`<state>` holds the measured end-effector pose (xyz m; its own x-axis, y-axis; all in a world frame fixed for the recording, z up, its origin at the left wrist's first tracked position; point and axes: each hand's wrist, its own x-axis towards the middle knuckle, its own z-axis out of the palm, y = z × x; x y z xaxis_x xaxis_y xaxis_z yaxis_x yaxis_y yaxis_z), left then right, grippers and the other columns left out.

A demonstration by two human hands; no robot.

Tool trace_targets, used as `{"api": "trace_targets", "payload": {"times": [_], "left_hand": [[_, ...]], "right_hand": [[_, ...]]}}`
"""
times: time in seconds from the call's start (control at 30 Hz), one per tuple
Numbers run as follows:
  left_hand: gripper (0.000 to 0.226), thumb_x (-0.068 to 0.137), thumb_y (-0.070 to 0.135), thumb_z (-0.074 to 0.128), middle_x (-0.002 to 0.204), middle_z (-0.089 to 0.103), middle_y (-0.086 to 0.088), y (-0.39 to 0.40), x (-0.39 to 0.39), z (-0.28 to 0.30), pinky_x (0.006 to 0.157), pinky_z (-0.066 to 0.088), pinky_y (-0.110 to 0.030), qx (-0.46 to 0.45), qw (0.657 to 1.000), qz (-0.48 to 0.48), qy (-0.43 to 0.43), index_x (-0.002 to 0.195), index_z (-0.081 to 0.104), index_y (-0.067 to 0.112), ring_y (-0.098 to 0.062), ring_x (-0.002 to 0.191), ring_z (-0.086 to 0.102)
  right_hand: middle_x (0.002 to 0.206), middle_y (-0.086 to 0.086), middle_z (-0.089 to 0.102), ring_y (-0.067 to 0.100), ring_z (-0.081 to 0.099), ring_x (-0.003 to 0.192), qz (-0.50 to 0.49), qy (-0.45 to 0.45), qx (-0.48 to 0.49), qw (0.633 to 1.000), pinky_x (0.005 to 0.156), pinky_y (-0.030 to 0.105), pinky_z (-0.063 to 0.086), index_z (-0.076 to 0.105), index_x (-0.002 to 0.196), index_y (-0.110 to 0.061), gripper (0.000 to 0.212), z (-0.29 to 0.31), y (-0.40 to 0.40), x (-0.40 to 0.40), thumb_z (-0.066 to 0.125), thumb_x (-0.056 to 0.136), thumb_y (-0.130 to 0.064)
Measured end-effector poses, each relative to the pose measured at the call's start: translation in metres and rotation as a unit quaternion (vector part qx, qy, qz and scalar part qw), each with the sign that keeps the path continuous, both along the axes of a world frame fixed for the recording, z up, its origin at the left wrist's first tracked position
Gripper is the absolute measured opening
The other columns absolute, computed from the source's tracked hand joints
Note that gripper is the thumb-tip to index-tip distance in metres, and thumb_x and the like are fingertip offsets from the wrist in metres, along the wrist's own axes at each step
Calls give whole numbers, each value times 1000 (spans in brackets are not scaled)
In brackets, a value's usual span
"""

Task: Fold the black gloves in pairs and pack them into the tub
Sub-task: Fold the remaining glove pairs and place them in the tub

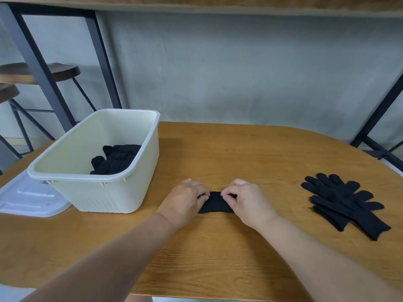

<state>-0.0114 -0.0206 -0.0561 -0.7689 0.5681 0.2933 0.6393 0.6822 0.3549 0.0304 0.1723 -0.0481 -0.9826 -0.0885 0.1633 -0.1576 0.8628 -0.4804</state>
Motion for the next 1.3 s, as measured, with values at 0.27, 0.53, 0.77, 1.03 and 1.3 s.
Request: {"api": "trace_targets", "payload": {"times": [0.27,0.53,0.77,1.03,1.3], "left_hand": [[41,93,49,53,123,50,9,3,-4,20,93,42,-24,-36,968,76,-238,130,56,29,-11,103,51],[48,88,58,55,133,47,0,12,-1,45,105,37,-36,-210,933,51,-289,125,55,28,-19,125,39],[24,87,42,66,106,61,2,8,15,46,79,48,-33,-131,943,33,-305,97,50,26,-15,87,55],[19,86,32,69,80,56,10,-1,26,41,58,40,-22,-26,963,3,-268,90,52,25,-7,67,50],[22,87,34,66,80,52,9,-10,30,44,60,40,-24,-29,956,2,-292,88,45,27,-10,69,48]], "right_hand": [[109,-11,52,10,54,104,-65,-183,-59,979,89,25,43,64,118,-29,28,19,7,-9,65,91,-38],[93,-11,63,5,56,80,-65,-268,-73,958,64,20,43,71,80,-23,9,26,1,-8,75,77,-30],[75,-7,62,10,53,62,-59,-273,-63,958,54,24,41,61,77,-24,17,31,-7,2,71,64,-29],[78,-8,69,9,61,70,-52,-337,-57,938,57,19,45,73,84,-26,19,41,-14,5,71,65,-29],[68,-8,59,12,52,60,-30,-295,-53,953,54,22,40,60,73,-24,18,46,-27,12,74,62,-29]]}}
